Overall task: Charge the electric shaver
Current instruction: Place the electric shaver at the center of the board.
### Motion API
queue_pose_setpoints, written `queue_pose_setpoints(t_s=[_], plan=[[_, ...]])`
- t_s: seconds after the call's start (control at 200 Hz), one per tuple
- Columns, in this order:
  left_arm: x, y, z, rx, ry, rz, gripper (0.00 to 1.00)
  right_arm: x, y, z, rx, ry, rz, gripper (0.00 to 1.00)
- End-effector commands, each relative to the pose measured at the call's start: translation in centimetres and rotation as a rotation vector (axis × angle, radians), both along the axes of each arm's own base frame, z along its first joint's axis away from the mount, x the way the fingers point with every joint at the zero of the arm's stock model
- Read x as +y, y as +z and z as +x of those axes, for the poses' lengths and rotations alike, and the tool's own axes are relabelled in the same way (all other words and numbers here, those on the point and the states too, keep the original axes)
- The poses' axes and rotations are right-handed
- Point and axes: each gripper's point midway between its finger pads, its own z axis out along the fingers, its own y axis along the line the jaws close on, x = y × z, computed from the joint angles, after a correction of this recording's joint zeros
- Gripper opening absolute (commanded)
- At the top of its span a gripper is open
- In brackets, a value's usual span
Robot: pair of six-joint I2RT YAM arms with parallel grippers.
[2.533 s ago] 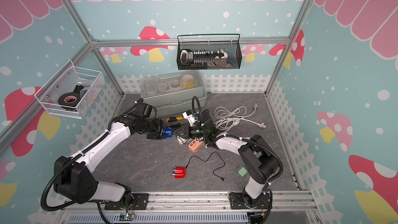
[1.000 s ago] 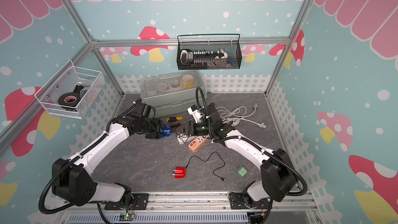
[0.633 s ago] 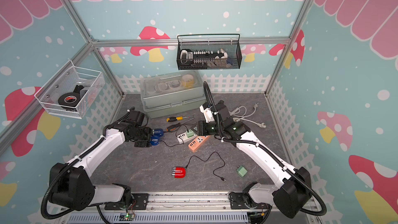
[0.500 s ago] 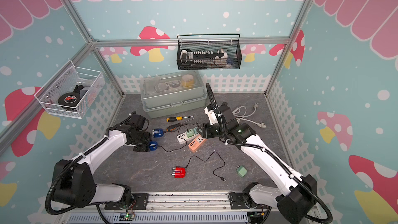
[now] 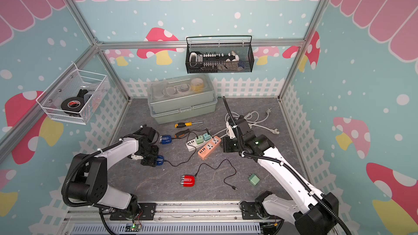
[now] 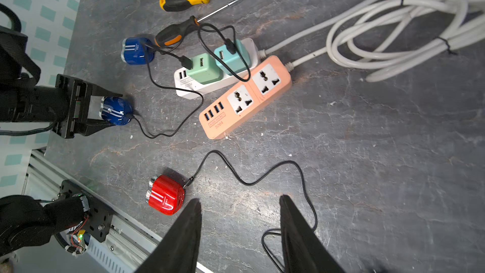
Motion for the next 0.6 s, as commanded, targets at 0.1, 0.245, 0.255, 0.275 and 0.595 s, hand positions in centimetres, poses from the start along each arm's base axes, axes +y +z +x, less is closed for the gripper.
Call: queue_pose_setpoints(t_s=[0.1,0.245,0.255,0.275,0.595], plan=[[-0.1,-1.0,0.1,0.013,0.012,-0.009,0.53,-2.4,-2.0,-0.9,0.082,-0.119,-0.017,0.49],[-0.2,-0.5,0.3,-0.011,0.003,-0.02,0.64,-3.0,-2.9,-1.1,0.116,-0.166,-0.011,0.49],[-0.3,-0.5,0.3,-0.014,0.0,-0.021,0.64,-3.0,-3.0,-1.1,0.118,-0.168,-0.011,0.49],[-0.2,-0.4,0.3,-0.016,-0.001,-0.02,0.65,-3.1,-3.1,-1.2,0.122,-0.172,-0.01,0.49],[-0.3,3.4,2.9,-0.17,-0.141,0.0,0.83,-3.4,-4.8,-2.3,0.203,-0.183,-0.004,0.48]])
